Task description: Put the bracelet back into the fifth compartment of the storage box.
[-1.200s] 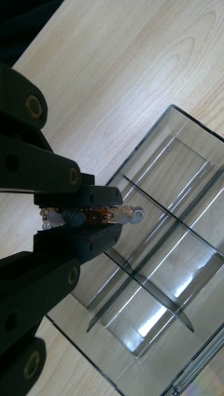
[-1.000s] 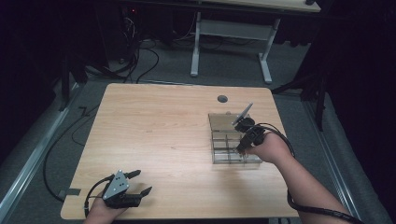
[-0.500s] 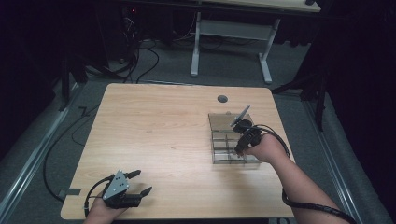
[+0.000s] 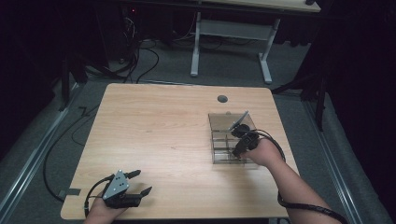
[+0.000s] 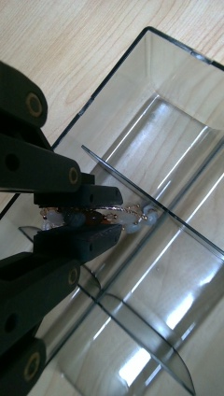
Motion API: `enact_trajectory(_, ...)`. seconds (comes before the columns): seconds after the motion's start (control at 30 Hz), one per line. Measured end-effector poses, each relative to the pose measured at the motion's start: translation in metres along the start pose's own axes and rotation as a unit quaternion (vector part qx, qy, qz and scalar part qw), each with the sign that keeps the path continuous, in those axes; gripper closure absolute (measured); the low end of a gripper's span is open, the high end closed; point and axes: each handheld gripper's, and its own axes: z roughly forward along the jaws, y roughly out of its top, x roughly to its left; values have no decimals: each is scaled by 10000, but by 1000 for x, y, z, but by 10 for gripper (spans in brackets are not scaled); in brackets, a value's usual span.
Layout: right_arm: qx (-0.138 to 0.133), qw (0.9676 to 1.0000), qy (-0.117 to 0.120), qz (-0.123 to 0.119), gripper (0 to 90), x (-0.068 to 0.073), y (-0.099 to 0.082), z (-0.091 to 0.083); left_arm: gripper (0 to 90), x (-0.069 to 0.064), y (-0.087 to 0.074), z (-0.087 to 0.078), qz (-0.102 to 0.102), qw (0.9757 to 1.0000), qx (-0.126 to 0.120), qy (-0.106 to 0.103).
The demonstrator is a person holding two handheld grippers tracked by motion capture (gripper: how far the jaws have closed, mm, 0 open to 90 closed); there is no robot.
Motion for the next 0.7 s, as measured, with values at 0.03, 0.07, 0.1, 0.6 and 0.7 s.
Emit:
enact_trajectory(0.03, 2, 10000, 12, 30, 794, 0, -1, 0, 271, 0, 0, 0, -11, 10000, 2, -3)
enact_trajectory(0.07, 2, 10000, 12, 30, 794, 0, -1, 0, 271, 0, 0, 0, -11, 10000, 2, -3)
enact_trajectory(0.1, -13, 10000, 22, 49, 773, 0, -1, 0, 271, 0, 0, 0, -19, 10000, 7, -9)
enact_trajectory(0.6, -201, 9998, -42, 86, 740, 2, 1, -19, 271, 0, 0, 0, -10, 10000, 7, -4)
enact_trajectory(0.7, -222, 9996, -61, 135, 743, 4, 0, -22, 271, 0, 0, 0, -1, 10000, 6, 2)
